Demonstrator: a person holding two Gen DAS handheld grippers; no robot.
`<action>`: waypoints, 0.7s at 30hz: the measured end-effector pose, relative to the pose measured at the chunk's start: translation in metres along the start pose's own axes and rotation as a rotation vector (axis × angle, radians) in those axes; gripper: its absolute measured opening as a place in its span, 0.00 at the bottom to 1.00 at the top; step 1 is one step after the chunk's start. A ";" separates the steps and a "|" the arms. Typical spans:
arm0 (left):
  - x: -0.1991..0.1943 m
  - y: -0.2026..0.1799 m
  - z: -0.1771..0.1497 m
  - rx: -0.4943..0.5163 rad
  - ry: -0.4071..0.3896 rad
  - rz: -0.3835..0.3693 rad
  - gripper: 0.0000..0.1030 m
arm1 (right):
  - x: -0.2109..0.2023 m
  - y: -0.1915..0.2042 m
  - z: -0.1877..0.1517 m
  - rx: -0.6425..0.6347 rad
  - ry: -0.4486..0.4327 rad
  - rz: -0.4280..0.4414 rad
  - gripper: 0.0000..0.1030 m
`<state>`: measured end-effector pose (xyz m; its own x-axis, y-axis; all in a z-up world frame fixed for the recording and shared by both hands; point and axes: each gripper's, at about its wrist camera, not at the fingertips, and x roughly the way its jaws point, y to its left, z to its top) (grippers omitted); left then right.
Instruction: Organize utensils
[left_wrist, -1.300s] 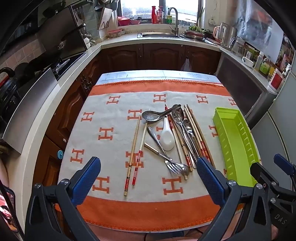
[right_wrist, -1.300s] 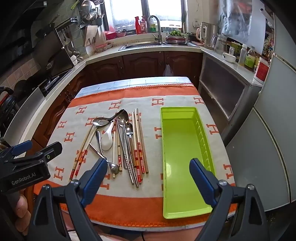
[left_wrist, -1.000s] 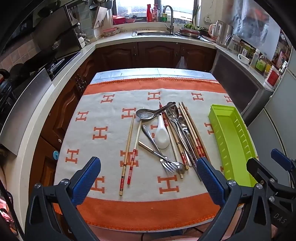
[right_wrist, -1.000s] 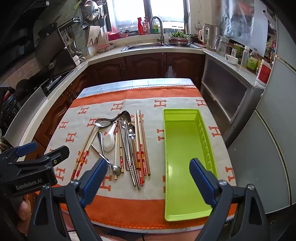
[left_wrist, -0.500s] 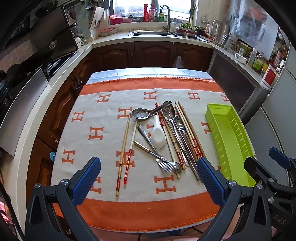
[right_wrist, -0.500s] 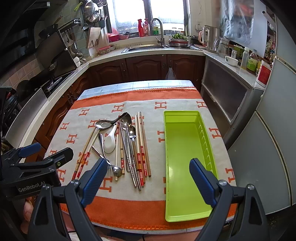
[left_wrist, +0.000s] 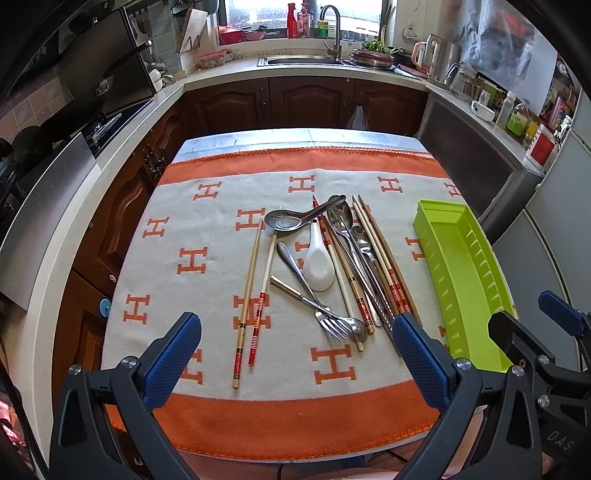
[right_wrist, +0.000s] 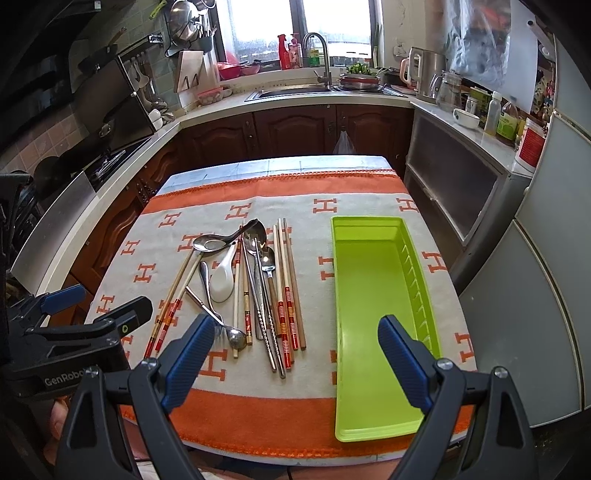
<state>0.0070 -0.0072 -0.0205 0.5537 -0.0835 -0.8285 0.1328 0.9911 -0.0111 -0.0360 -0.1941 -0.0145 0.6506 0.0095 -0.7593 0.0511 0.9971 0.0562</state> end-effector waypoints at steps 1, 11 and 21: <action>0.000 0.000 0.000 0.001 -0.001 0.000 0.99 | 0.000 0.000 0.000 0.000 0.001 0.001 0.88; 0.001 -0.001 0.000 0.008 0.000 0.004 0.99 | 0.003 0.003 0.000 0.002 0.009 -0.002 0.88; 0.000 -0.005 0.000 0.019 0.000 0.003 0.99 | 0.004 0.004 -0.001 0.004 0.014 -0.007 0.88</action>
<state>0.0059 -0.0121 -0.0207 0.5541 -0.0805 -0.8286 0.1468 0.9892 0.0021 -0.0342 -0.1903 -0.0182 0.6393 0.0032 -0.7689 0.0585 0.9969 0.0528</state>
